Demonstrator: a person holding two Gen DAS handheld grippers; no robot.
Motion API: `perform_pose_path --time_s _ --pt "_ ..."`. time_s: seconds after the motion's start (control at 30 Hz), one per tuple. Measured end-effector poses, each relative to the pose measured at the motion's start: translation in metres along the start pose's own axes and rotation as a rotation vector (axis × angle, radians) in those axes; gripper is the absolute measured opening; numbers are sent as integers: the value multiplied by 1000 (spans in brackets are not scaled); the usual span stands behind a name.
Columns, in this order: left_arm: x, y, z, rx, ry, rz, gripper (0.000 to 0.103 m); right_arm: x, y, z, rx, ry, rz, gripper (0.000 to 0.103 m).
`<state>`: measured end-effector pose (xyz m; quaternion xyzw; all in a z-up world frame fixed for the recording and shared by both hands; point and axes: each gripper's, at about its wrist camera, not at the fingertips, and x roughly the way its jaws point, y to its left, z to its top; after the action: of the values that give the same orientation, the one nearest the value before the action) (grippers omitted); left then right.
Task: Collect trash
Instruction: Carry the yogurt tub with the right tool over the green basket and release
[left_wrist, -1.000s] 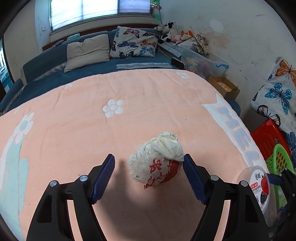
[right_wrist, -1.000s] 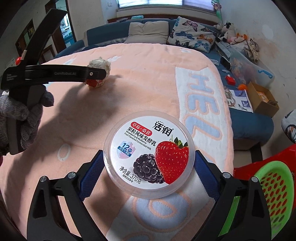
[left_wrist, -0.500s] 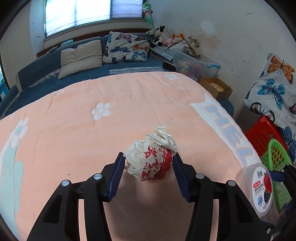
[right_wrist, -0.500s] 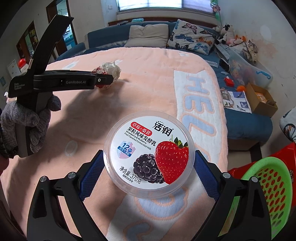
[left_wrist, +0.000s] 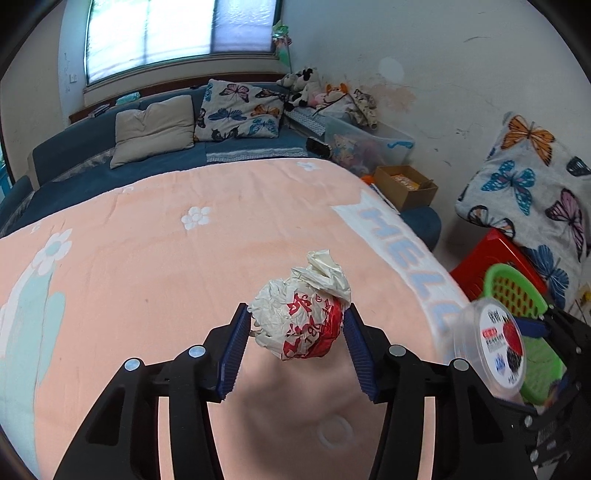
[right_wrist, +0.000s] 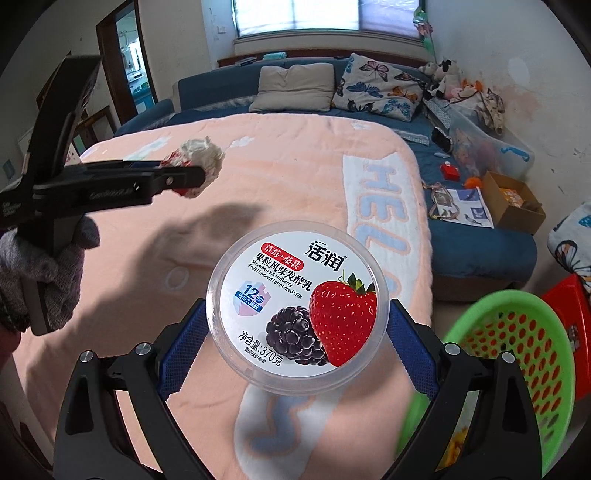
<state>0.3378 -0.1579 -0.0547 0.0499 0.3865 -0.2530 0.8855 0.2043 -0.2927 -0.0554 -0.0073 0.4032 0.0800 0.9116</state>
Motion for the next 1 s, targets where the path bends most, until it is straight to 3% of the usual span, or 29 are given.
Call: perform_pose_path --time_s 0.5,1.0 --pt "-56 -52 -35 24 -29 -76 50 -56 -13 -36 43 -44 -49 93" --pt "-76 -118 -46 80 -42 -149 50 -100 -75 -83 149 -57 -154 93"
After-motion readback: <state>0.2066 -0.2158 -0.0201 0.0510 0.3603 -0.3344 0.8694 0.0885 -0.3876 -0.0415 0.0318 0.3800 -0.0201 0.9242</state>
